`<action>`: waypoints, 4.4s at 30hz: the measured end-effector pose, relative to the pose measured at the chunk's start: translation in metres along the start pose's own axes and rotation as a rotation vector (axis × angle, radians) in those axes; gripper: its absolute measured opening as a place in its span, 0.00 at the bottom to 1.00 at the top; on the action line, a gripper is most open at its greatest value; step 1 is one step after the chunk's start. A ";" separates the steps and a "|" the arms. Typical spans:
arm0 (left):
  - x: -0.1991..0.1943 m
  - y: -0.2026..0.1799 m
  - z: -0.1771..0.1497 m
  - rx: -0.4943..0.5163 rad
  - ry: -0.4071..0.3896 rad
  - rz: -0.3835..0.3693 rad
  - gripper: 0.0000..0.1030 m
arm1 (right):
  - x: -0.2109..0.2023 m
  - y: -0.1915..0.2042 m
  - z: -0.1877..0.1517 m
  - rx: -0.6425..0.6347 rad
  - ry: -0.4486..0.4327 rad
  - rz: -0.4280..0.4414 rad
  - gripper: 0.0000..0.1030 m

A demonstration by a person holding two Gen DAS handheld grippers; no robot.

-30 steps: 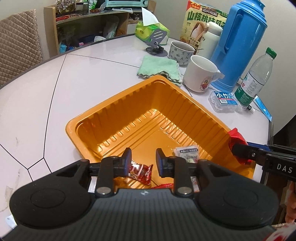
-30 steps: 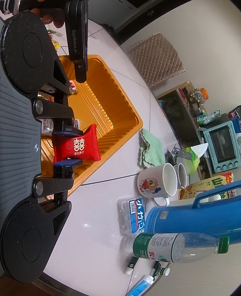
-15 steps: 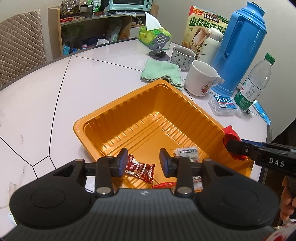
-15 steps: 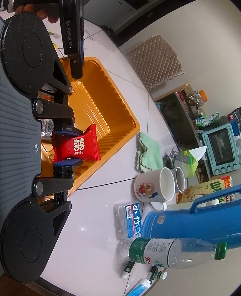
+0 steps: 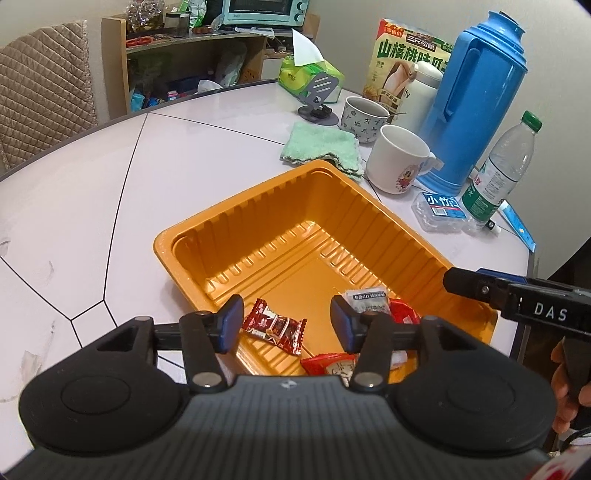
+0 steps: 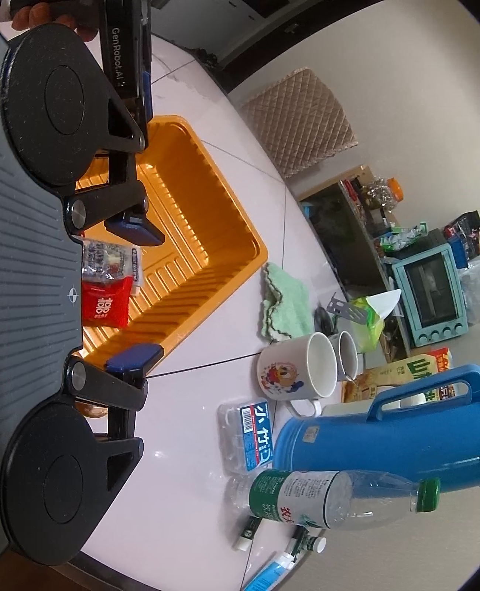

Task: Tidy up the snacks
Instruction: 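Lower the red square packet into the tray and open the right tool, then move both open tools from the tray to the snack pile on the table, then grasp the silver foil packet with the left tool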

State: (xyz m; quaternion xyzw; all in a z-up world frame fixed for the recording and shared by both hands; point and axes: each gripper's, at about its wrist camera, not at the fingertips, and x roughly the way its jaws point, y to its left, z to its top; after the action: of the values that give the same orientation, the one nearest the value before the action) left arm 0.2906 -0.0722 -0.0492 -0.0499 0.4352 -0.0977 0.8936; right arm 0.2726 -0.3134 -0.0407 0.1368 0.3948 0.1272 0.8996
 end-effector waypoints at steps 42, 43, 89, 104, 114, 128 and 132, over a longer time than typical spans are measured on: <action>-0.139 0.049 -0.099 -0.170 -0.068 0.114 0.63 | -0.066 0.088 -0.070 -0.106 0.087 0.188 0.62; -0.142 0.052 -0.102 -0.175 -0.069 0.119 0.63 | -0.065 0.092 -0.072 -0.112 0.093 0.197 0.62; -0.122 0.136 -0.133 -0.355 0.010 0.218 0.64 | 0.023 0.181 -0.102 -0.256 0.267 0.289 0.62; -0.063 0.149 -0.114 -0.358 0.043 0.280 0.65 | 0.049 0.182 -0.086 -0.237 0.271 0.282 0.62; -0.055 0.161 -0.114 -0.327 0.059 0.307 0.65 | 0.058 0.181 -0.084 -0.229 0.284 0.281 0.62; -0.070 0.177 -0.122 -0.264 0.066 0.335 0.53 | 0.063 0.183 -0.087 -0.238 0.299 0.286 0.62; -0.062 0.170 -0.115 -0.202 0.065 0.336 0.53 | 0.063 0.183 -0.087 -0.240 0.298 0.284 0.62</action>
State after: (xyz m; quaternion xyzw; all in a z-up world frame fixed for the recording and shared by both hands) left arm 0.1848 0.1066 -0.1023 -0.0631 0.4735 0.0953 0.8733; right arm 0.2271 -0.1092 -0.0766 0.0626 0.4818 0.3174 0.8143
